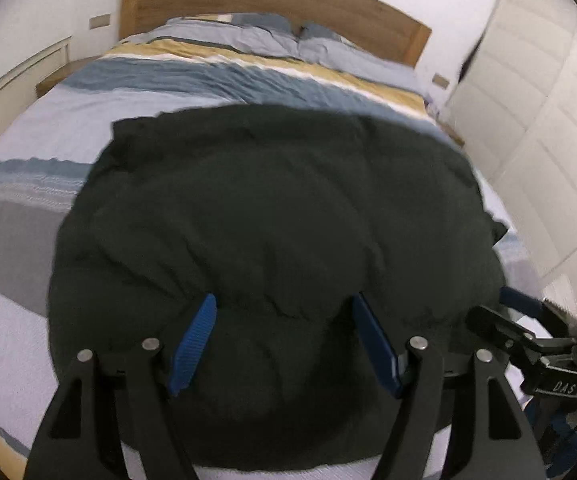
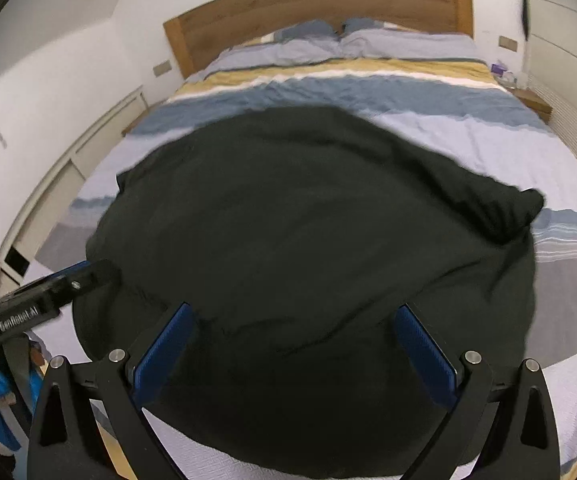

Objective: Fold large clothes
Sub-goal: 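Release the edge and flatten the folded coat with both grippers, then press both open grippers down on the folded black coat to flatten it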

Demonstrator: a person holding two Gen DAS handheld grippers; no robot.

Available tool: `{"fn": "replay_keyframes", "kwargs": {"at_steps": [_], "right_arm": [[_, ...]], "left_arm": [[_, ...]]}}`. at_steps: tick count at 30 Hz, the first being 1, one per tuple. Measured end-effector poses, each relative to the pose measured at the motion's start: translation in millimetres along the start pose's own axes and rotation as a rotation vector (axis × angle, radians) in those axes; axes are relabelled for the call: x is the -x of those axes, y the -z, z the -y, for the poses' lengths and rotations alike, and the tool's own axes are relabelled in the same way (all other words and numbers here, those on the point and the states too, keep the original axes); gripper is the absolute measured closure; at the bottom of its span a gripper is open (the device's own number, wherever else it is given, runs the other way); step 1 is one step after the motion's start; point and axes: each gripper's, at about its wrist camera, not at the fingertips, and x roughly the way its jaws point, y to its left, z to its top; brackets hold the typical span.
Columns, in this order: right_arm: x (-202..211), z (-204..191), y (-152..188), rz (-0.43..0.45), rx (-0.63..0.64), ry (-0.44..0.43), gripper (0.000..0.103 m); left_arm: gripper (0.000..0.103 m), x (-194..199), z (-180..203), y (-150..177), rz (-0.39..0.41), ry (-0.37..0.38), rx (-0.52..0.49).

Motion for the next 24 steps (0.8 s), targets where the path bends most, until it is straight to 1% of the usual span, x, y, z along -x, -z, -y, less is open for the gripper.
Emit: {"fn": "replay_keyframes", "kwargs": {"at_steps": [4,7,9,12,17,21,24], "right_arm": [[-34,3,-8,-0.025,0.018,0.022,0.003],[-55,8,-26,-0.02,0.02,0.03,0.003],[-71,12,-45,-0.023,0.017,0.044,0.003],[-95,21,-70,-0.045,-0.004,0.052,0.003],[-133,40,-100,-0.096,-0.04,0.067,0.003],[-156,49,-117,-0.137,-0.057,0.08,0.002],[-173,55,-124,-0.165,-0.075,0.083,0.001]], "left_arm": [[0.033,-27,9,-17,0.012,-0.033,-0.042],[0.033,-54,14,-42,0.0,-0.062,-0.096],[0.032,-75,15,-59,-0.017,-0.085,-0.126],[0.031,-102,14,-84,-0.04,-0.106,-0.127],[0.031,-142,14,-122,-0.095,-0.136,-0.132],[0.028,-172,6,-140,-0.139,-0.133,-0.103],[0.025,-187,-1,-141,-0.152,-0.117,-0.065]]}}
